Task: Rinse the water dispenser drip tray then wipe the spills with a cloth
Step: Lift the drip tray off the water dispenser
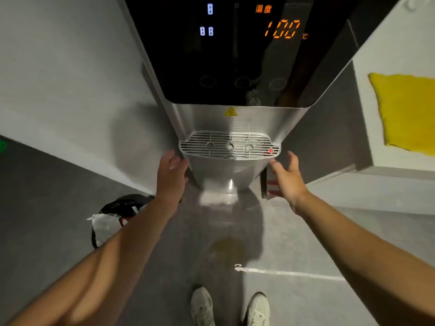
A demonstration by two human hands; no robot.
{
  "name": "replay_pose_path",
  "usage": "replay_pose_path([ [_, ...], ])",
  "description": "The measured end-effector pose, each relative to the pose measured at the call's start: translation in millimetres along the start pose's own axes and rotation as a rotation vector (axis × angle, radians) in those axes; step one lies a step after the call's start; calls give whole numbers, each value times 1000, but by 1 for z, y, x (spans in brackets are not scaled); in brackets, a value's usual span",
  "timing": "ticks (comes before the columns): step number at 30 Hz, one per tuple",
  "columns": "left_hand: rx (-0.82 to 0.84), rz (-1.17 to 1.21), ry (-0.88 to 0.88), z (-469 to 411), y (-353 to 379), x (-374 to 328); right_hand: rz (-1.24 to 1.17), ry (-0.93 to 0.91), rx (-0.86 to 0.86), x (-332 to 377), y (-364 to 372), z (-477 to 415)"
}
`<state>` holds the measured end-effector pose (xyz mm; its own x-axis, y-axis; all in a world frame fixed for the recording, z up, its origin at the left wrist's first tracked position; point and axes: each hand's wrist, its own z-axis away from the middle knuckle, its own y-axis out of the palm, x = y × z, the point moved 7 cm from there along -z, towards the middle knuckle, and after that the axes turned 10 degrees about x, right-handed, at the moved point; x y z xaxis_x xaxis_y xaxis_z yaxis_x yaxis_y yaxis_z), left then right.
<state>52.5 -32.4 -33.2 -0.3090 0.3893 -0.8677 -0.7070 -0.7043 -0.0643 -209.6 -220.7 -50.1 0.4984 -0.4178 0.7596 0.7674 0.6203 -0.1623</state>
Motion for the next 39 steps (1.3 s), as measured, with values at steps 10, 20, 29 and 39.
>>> replay_pose_path([
  [10, -1, -140, 59, -65, 22, 13, -23, 76, -20, 1, 13, -57],
  [20, 28, -42, 15, -44, 14, 28, -170, 30, -14, -22, 28, -39],
  [29, 12, 22, 72, 39, -20, -2, -217, 36, -2, -17, 39, 63],
  [39, 80, 129, 112, 206, -34, -84, -355, -29, -13, 13, 0, 260],
])
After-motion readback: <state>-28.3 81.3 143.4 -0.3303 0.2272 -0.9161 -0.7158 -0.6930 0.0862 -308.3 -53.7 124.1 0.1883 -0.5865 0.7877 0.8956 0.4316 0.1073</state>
